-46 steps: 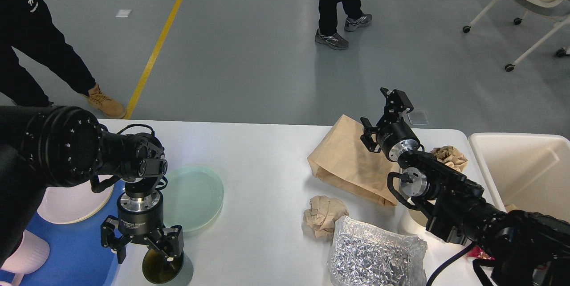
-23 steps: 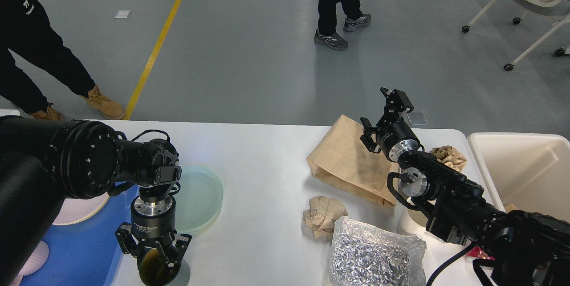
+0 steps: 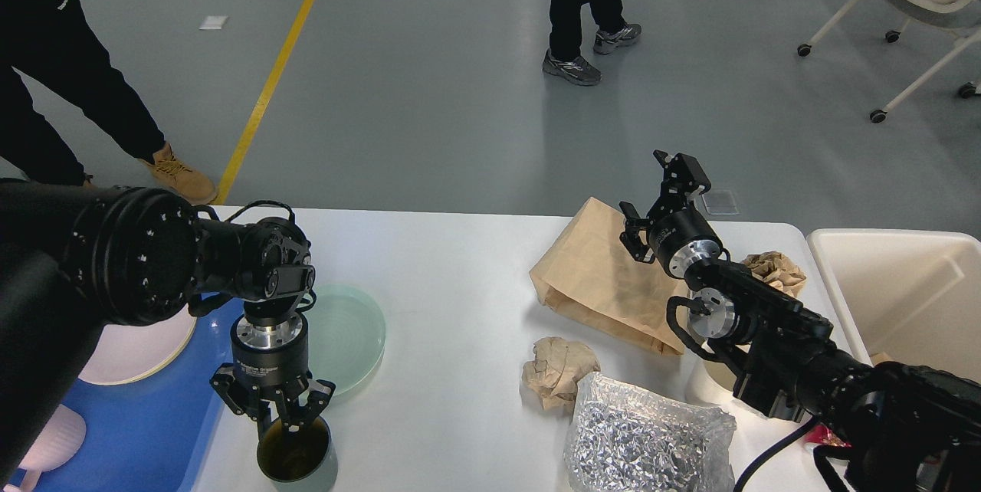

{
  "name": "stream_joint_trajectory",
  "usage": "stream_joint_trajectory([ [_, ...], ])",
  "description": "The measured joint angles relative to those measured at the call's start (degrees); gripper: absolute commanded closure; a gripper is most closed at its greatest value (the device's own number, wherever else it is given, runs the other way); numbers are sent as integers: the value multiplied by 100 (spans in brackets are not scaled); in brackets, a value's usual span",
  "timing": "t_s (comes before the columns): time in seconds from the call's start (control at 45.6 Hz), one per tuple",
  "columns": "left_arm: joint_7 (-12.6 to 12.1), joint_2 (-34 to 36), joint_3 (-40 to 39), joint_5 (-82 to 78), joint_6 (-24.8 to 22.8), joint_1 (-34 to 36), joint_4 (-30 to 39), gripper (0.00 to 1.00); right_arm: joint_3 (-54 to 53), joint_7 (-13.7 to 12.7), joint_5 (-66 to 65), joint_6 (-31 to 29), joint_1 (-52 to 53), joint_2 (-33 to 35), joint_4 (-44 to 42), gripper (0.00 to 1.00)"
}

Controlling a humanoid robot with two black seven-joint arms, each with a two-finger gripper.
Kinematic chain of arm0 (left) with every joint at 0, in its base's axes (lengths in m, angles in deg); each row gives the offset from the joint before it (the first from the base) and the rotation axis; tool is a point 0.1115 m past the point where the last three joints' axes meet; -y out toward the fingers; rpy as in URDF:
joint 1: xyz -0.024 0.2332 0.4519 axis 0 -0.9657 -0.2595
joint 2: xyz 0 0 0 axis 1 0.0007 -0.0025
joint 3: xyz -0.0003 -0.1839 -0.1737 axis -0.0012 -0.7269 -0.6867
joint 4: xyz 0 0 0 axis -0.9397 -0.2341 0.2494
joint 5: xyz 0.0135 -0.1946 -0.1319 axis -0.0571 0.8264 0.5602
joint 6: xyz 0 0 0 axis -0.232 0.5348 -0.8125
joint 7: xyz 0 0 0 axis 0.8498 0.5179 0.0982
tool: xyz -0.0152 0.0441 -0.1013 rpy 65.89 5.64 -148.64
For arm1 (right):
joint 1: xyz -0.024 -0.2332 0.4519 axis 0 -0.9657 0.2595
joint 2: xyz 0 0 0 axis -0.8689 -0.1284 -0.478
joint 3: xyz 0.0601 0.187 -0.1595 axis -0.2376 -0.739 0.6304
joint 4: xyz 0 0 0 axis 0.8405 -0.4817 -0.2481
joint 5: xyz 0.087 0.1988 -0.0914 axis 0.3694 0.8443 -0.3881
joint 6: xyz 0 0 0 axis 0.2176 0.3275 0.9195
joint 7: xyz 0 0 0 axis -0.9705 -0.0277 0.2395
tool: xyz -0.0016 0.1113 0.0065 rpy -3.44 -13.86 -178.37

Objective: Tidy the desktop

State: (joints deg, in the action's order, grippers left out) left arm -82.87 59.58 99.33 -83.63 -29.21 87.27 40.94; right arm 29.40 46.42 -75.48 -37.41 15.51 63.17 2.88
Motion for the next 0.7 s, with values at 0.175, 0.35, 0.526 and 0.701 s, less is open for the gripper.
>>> stream_joint_trajectory([
  [0.175, 12, 112, 5, -6, 0, 459, 64, 100, 0, 0, 0, 0, 0, 0, 0, 0],
  [0.35, 32, 139, 0, -7, 0, 728, 107, 100, 0, 0, 0, 0, 0, 0, 0, 0],
  [0.526, 32, 151, 7, -7, -3, 868, 164, 100, 0, 0, 0, 0, 0, 0, 0, 0],
  [0.701, -12, 155, 31, -7, -4, 919, 270, 100, 0, 0, 0, 0, 0, 0, 0, 0],
])
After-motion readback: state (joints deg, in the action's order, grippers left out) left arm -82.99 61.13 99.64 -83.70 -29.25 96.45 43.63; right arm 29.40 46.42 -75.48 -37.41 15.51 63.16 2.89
